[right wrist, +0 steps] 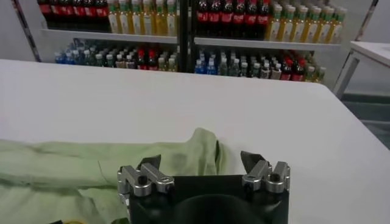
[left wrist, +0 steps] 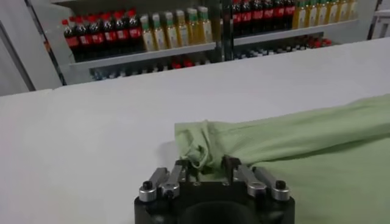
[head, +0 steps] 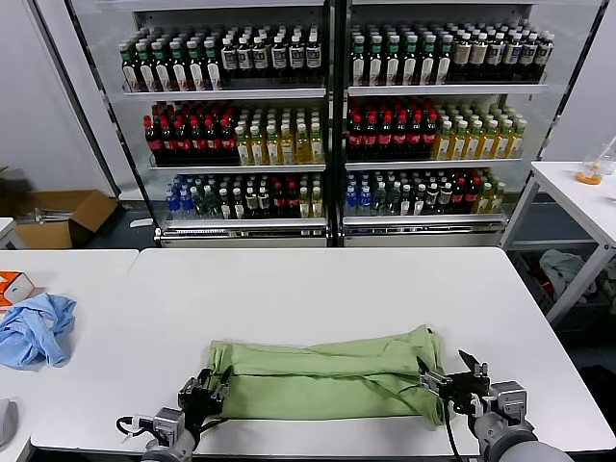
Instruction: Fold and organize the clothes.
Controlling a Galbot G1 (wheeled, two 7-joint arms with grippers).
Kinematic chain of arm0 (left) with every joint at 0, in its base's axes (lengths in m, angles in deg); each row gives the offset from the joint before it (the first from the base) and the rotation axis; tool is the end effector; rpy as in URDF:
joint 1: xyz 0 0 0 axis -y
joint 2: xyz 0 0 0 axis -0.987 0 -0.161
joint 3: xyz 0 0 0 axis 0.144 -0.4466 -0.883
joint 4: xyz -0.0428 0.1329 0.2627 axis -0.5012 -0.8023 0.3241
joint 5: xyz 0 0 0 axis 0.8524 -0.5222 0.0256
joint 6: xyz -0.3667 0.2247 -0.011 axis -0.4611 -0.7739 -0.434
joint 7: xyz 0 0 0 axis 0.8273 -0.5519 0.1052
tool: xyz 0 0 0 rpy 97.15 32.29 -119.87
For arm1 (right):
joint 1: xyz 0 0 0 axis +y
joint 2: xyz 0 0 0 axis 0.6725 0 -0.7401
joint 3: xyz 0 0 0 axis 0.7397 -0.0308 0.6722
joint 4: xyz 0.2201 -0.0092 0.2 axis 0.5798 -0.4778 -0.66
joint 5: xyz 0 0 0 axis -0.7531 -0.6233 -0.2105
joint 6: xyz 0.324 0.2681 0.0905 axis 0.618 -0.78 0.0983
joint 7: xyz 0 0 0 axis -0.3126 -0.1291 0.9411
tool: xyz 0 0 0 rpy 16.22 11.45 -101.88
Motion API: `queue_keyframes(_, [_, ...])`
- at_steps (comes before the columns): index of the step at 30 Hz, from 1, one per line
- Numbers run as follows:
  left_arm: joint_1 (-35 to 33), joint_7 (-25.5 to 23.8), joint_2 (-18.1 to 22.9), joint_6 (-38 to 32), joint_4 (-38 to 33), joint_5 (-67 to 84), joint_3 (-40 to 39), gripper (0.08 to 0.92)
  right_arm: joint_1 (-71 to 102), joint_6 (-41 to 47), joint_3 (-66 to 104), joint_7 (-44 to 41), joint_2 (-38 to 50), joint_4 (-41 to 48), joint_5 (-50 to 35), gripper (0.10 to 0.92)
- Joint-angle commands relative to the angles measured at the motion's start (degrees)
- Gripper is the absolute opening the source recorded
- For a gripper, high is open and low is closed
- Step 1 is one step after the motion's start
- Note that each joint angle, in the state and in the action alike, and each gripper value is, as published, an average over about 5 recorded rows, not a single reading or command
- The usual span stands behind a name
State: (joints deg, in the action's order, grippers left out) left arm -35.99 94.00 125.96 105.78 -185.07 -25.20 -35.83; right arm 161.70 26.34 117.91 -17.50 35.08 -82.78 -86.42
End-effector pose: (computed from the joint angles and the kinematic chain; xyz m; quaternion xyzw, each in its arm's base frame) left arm 0.2838 -0.0029 -0.2945 -0.0725 -0.9660 -0.0650 0.2393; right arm 0.2776 -0.0097 -0.1786 0.0488 -0.9647 0.0381 0.2559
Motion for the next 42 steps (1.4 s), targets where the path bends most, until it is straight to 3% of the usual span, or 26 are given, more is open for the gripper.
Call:
queue_keyframes(1, [-0.72, -1.32, 0.3, 0.68, -0.01, 5.23, 2.51, 0.348, 0.4, -0.02, 0.22, 0.06, -0.1, -0.35, 0.01, 0.823])
queue_keyframes(10, [-2.91, -1.9, -2.8, 0.47, 0.75, 11.26, 12.83, 0.112, -0.32, -0.03, 0.98, 0.11, 0.83, -0.47, -1.17, 0.823])
queue_keyframes(21, [-4.96, -1.38, -12.67, 0.5, 5.42, 18.87, 34.39, 0.096, -3.38, -0.02, 0.64, 0.51, 2.92, -0.29, -2.76, 0.823])
queue_keyframes(27, [-4.43, -1.69, -13.23, 2.47, 1.39, 34.49, 40.08, 0.096, -3.89, -0.04, 0.44, 0.19, 3.25, -0.88, -2.76, 0.823])
queue_keyframes(31, [-4.58, -2.38, -9.76, 2.76, -8.71, 47.19, 37.9, 0.096, -3.98, -0.13, 0.15, 0.0, 3.3, -1.01, -2.6, 0.823])
queue_keyframes(36, [-3.95, -3.29, -4.05, 2.63, -18.76, 53.02, 26.98, 0.096, -4.75, -0.63, -0.99, -0.38, 3.16, -0.75, -2.04, 0.823])
queue_keyframes(42, [-0.52, -3.34, 1.65, 2.44, -19.12, 51.15, 11.74, 0.096, -5.57, -0.85, -2.25, -0.63, 3.16, -0.53, -1.29, 0.823])
